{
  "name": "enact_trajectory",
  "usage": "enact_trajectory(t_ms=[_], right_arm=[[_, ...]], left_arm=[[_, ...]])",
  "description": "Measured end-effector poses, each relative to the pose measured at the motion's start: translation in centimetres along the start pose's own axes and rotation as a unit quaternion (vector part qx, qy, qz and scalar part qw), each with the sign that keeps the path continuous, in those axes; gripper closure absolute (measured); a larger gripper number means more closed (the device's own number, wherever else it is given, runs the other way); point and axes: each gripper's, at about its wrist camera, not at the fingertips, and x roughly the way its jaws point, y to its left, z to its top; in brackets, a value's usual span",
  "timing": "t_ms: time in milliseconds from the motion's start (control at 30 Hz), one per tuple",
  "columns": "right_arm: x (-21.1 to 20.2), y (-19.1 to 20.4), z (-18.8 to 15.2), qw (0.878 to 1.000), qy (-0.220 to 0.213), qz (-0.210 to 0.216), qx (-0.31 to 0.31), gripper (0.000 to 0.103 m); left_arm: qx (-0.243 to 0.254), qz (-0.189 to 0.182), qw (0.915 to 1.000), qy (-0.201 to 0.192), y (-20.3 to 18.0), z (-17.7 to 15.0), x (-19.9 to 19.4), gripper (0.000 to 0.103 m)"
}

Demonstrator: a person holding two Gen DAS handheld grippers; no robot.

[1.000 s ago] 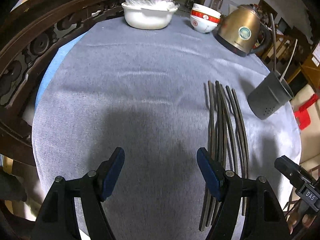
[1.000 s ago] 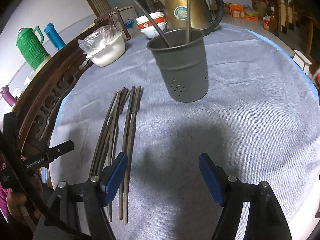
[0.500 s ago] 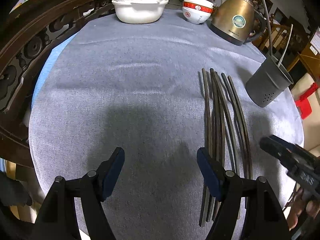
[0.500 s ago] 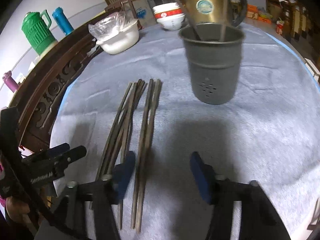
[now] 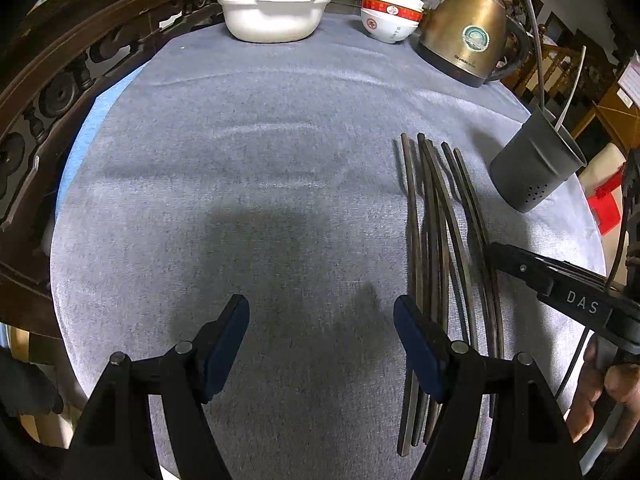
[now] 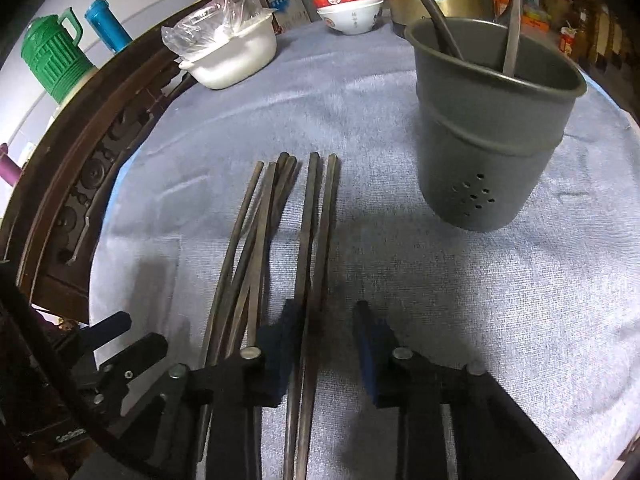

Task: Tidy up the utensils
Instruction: 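Grasp another dark chopstick with the right tool while the left tool grasps one too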

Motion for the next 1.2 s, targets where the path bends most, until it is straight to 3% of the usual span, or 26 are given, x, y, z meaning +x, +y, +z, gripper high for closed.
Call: enact_trajectory(t_ms=[133, 367, 533, 733, 833, 900, 933, 1067, 1200], right_arm=[[-0.2, -1.4, -0.2, 1.0, 0.009, 0.003, 0.015, 0.08], [0.6, -0.1, 0.7, 1.0, 0.01, -0.018, -0.012, 0.079], [0.6, -0.4, 0.6, 0.999, 0.022, -0.034, -0.03, 0.092], [0.1, -1.5, 0.0, 0.999, 0.021, -0.025, -0.03, 0.093], [0.0, -1.6, -0.1, 0.999, 0.02, -0.021, -0.031, 0.093], [0.0, -1.6, -0.1, 0.999, 0.021, -0.018, -0.032, 0.093], [0.0, -1.7, -0.1, 0.999, 0.021, -0.017, -0.034, 0.093], [0.0, -1.5, 0.0, 0.998, 0.03, -0.018, -0.048, 0.093], [0.2, -1.2, 0.3, 0.996, 0.05, -0.026, -0.074, 0.093]], left_arm=[[0.0, -0.001, 1.0, 0.003, -0.1, 0.2, 0.3, 0.028], [0.005, -0.002, 0.9998, 0.017, -0.7, 1.3, 0.9, 0.028], [0.011, -0.009, 0.9991, 0.04, -1.9, 3.5, 1.5, 0.028], [0.024, -0.012, 0.998, 0.058, -3.9, 5.7, 2.6, 0.028], [0.029, -0.003, 0.9959, 0.085, -4.5, 6.2, 3.8, 0.04], [0.026, -0.004, 0.994, 0.106, -4.5, 6.5, 4.7, 0.056], [0.026, 0.001, 0.9943, 0.104, -4.5, 6.6, 4.7, 0.058], [0.038, 0.008, 0.9924, 0.117, -4.6, 6.9, 5.1, 0.096], [0.056, -0.003, 0.9906, 0.124, -4.4, 6.4, 4.8, 0.097]])
